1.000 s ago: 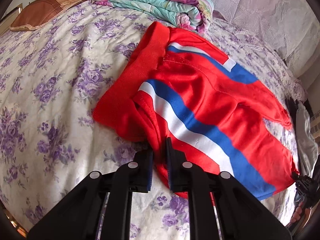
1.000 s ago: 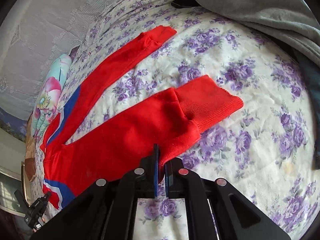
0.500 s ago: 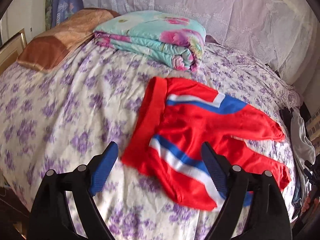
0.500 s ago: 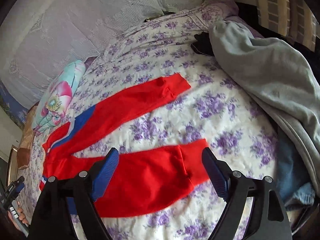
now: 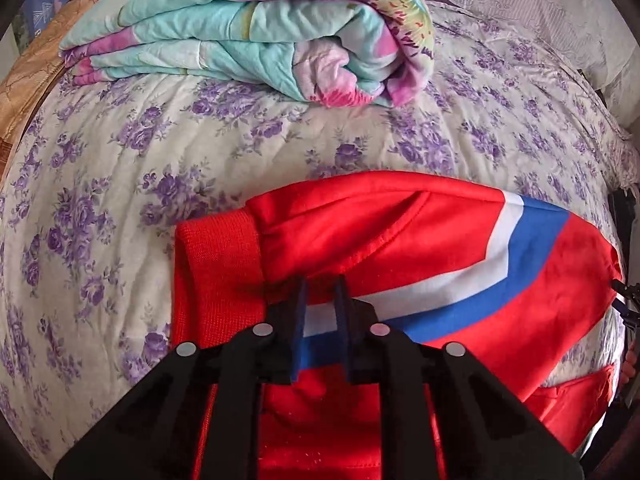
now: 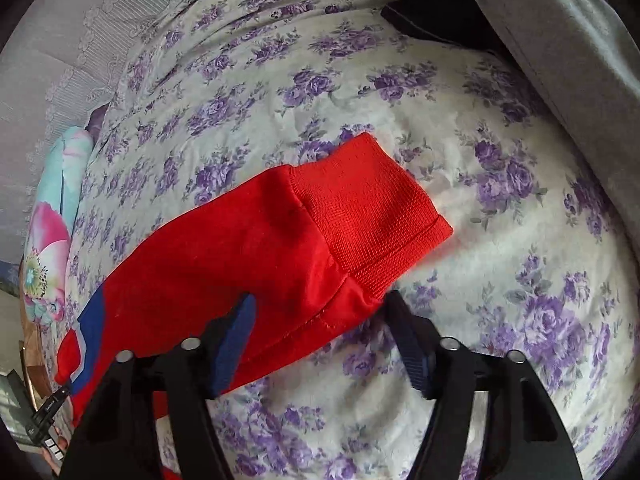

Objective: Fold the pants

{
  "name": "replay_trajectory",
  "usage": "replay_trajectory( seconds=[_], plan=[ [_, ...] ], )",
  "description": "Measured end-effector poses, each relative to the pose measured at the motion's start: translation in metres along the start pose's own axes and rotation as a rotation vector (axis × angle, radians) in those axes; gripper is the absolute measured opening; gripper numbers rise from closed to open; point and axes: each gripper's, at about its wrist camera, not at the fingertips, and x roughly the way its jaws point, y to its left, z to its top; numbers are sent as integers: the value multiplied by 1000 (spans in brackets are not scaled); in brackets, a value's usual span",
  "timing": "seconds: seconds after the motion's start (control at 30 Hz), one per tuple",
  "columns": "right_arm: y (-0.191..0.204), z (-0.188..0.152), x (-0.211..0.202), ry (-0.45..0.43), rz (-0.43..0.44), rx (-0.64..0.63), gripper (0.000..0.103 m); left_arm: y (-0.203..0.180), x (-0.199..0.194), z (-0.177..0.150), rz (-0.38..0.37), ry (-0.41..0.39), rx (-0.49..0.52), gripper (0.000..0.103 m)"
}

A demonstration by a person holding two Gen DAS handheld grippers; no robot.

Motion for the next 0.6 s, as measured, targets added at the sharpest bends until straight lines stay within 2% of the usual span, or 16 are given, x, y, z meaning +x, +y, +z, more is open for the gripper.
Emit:
replay_trajectory(
  seconds=[0.03, 0.07, 0.2, 0.27, 0.33, 0.4, 0.47, 0.53, 0.6],
  plan=[
    [4, 1, 1, 2, 20, -21, 17, 2, 2, 1, 9, -1, -8, 3],
    [6, 3, 1, 7, 33, -18, 16, 4, 2, 2, 18, -3, -16, 1],
    [3, -1, -22, -45, -8, -35, 16, 8, 1, 0, 42, -26, -3, 1],
    [-4, -3, -20, -31, -8, -18, 17, 8, 6, 0, 58, -28, 4, 1],
    [-5, -1, 3, 21, -41, -19, 25, 4, 15, 4, 84, -26, 13, 1],
    [5, -4, 3, -29, -62, -80, 44, 2, 15, 5, 101, -31, 37, 1],
    [15, -12, -3, 3, -88, -125, 57, 3, 4, 4, 87, -31, 75, 1],
    [22, -25, -23, -11, -125, -157, 59, 11, -18, 3, 36, -43, 81, 2],
    [29, -43, -50, -52, -116, -196, 63, 20, -46, 6, 38, -102, 111, 39]
  ],
)
